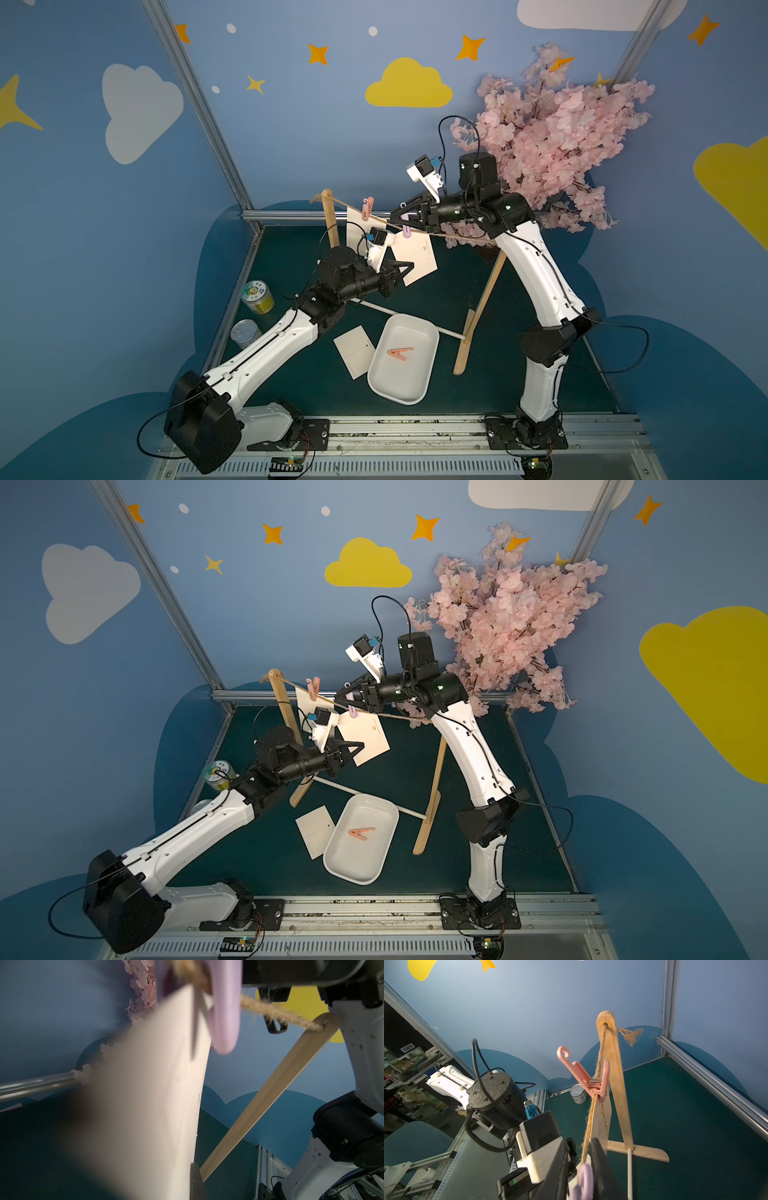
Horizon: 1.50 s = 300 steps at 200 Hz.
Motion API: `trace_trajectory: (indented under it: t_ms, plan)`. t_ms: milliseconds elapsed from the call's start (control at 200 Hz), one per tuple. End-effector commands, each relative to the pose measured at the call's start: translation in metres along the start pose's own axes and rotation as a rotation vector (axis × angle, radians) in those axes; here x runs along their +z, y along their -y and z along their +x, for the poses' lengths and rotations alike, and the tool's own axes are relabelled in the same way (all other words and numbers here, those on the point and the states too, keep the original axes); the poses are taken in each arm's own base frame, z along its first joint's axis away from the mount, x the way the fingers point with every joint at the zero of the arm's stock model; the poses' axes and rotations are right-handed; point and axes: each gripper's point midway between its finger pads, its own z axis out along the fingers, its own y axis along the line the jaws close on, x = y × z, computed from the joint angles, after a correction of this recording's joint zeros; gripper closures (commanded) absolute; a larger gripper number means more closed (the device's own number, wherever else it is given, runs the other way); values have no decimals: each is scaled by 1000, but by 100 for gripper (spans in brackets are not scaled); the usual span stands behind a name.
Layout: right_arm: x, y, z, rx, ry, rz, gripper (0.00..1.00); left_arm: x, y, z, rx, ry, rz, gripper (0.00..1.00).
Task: Remove the postcards from the strings
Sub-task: Remove the clamp from the clothesline.
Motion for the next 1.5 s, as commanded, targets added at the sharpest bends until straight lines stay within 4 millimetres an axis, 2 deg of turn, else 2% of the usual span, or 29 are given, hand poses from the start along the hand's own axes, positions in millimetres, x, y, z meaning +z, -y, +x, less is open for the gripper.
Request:
trace_trajectory:
  t_ms: [0,370,1046,1497]
  plan:
    - [-9,-16,-16,-63,35,20,100,-4,1,-2,2,12,-2,97]
    - [-18,-23,-30,-118,73,63,100,-9,0,3,-13,-2,-9,97]
    - [-21,-3,-53,-236,177,243,100,-13,-1,7,-21,-19,-30,97]
    - [-35,-13,-72,-308,272,291,100,-17,-2,10,-23,-18,-44,97]
